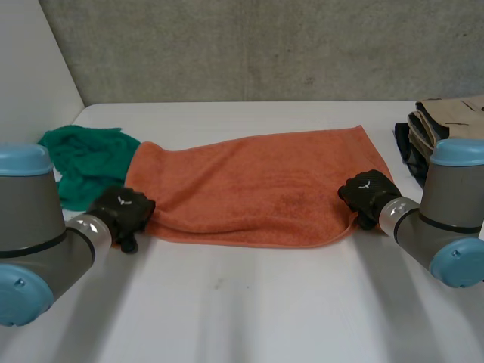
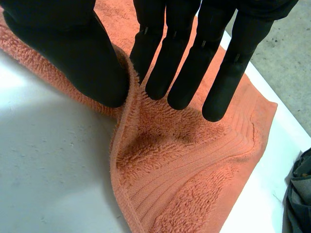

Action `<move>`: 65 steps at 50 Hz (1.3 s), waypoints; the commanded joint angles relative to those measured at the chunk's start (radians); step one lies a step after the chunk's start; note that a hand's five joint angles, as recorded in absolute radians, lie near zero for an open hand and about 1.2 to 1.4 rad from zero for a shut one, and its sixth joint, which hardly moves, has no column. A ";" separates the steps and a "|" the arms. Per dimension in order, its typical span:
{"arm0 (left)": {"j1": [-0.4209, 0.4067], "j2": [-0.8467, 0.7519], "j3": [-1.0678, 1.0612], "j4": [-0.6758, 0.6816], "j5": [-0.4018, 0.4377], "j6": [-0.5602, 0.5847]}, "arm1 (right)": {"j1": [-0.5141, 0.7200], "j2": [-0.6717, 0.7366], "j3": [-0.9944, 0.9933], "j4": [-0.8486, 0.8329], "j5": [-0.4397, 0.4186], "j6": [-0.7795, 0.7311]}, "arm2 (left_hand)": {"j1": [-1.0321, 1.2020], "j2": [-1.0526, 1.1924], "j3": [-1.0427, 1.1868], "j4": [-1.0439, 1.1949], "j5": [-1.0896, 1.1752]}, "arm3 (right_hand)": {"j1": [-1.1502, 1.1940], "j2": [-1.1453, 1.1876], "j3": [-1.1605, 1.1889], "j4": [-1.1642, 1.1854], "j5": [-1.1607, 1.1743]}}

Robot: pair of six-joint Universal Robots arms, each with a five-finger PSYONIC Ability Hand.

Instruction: Fold the laundry.

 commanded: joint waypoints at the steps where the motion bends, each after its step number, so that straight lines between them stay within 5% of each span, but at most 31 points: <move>1: 0.064 -0.127 0.096 0.022 0.006 0.029 | 0.003 -0.001 0.011 0.000 -0.002 -0.001 | -0.147 -0.166 -0.167 -0.174 -0.176 | 0.289 0.221 0.208 0.201 0.235; 35: 0.083 -0.440 0.503 0.166 0.054 0.269 | 0.011 0.005 0.051 -0.006 -0.028 -0.061 | 0.026 0.007 0.006 -0.001 -0.003 | 0.289 0.221 0.208 0.201 0.235; 41: 0.089 -0.458 0.547 0.155 0.066 0.280 | 0.010 0.010 0.051 -0.006 -0.028 -0.069 | 0.199 0.180 0.179 0.172 0.170 | 0.289 0.221 0.208 0.201 0.235; 44: 0.091 -0.455 0.555 0.148 0.071 0.273 | 0.010 0.010 0.051 -0.008 -0.028 -0.072 | 0.457 0.438 0.436 0.430 0.428 | 0.289 0.221 0.208 0.201 0.235; 45: 0.089 -0.449 0.550 0.143 0.075 0.267 | 0.007 0.010 0.051 -0.009 -0.028 -0.074 | 0.626 0.607 0.606 0.599 0.597 | 0.289 0.221 0.208 0.201 0.235; 55: 0.091 -0.240 0.400 -0.016 0.091 0.185 | -0.016 -0.032 0.051 0.026 -0.026 -0.093 | 0.628 0.609 0.607 0.601 0.598 | 0.289 0.221 0.208 0.201 0.235; 65: 0.184 0.111 0.099 -0.338 0.190 0.123 | -0.115 -0.245 0.125 0.372 -0.018 -0.245 | 0.628 0.609 0.607 0.601 0.598 | 0.289 0.221 0.208 0.201 0.235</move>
